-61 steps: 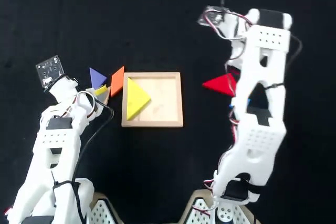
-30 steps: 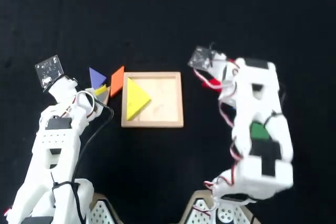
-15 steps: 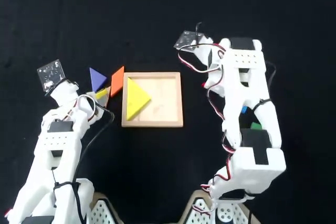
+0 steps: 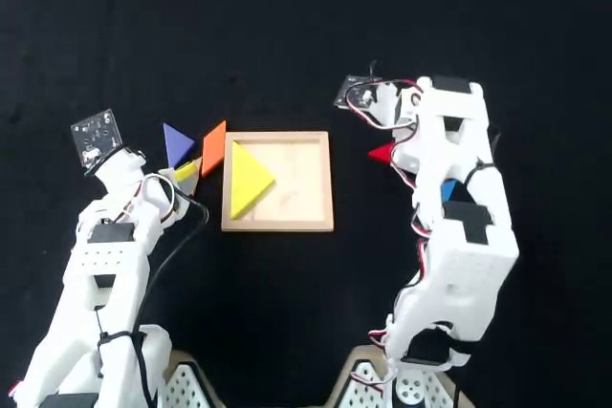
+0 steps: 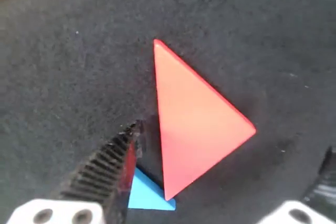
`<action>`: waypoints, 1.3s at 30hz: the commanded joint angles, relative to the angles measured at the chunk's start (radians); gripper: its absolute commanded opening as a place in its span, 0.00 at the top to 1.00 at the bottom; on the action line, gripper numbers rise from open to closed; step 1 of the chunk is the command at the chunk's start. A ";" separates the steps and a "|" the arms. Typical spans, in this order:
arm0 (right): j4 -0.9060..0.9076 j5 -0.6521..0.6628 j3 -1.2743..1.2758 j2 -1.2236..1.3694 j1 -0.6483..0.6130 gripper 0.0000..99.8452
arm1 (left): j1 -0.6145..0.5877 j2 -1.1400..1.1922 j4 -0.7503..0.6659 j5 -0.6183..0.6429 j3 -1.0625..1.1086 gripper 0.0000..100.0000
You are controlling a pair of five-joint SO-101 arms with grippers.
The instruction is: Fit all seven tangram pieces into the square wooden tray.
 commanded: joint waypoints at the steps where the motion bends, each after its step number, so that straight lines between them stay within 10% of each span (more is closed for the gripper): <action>1: 0.029 0.017 -0.090 0.021 0.021 0.50 | -0.012 0.002 -0.020 -0.008 -0.010 0.71; 39: 0.058 0.037 -0.137 0.139 0.029 0.71 | -0.012 0.000 -0.018 -0.008 -0.010 0.71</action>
